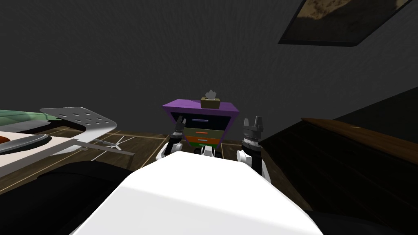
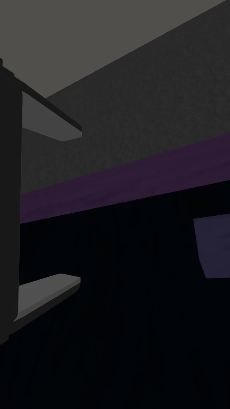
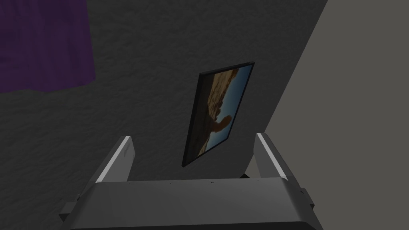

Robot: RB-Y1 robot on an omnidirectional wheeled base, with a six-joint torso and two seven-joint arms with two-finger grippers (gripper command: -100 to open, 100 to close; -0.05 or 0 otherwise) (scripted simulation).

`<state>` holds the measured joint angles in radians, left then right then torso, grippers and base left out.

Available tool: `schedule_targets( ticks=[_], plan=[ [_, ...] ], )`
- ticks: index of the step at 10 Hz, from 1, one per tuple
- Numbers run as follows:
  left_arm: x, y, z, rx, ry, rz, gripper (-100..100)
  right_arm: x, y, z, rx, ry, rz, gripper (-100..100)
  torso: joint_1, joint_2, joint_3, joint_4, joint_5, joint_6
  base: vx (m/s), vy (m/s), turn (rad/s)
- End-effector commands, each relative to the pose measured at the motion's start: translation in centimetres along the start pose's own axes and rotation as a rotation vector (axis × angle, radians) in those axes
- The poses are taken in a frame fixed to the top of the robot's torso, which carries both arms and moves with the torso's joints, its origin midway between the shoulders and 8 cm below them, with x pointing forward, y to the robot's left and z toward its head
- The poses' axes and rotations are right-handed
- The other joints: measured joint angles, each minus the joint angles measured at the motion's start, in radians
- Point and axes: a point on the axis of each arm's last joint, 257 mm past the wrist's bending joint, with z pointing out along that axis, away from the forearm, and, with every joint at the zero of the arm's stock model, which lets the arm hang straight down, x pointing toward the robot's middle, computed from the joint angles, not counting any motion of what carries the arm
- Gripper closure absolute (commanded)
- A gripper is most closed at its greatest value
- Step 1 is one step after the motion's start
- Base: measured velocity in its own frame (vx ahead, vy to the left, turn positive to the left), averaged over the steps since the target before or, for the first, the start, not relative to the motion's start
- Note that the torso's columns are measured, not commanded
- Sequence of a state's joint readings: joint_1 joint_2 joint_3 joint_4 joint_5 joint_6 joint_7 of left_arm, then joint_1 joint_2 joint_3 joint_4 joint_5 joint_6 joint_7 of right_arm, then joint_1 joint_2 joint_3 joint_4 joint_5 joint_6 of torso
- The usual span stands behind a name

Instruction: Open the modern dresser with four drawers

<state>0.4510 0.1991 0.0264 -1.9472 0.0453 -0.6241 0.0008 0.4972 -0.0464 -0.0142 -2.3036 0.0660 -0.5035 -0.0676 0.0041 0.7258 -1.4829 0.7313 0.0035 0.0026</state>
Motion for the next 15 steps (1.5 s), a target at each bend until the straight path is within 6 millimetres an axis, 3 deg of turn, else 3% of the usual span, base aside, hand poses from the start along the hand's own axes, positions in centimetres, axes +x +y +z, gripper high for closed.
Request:
schedule_targets(
  ticks=[1,5,15],
  plan=[
    [0.3,2.3,-0.7,-0.047,0.005,0.001,-100,0.0,0.0,0.0,0.000,0.000,0.000,0,0.001,-0.002,-0.001,-0.001,0.001,0.001,-0.006,-0.007,-0.007],
    [0.6,5.7,-2.3,-0.101,0.013,0.002,-100,0.0,0.0,0.0,0.000,0.000,0.000,0,0.001,-0.005,-0.002,-0.002,0.001,0.001,-0.003,-0.010,-0.010],
    [1.3,11.7,-6.1,-0.211,0.016,-0.006,-100,0.0,0.0,0.0,0.000,0.000,0.000,0,0.002,-0.006,-0.002,-0.002,0.002,0.003,-0.002,-0.006,-0.005]
  ],
)
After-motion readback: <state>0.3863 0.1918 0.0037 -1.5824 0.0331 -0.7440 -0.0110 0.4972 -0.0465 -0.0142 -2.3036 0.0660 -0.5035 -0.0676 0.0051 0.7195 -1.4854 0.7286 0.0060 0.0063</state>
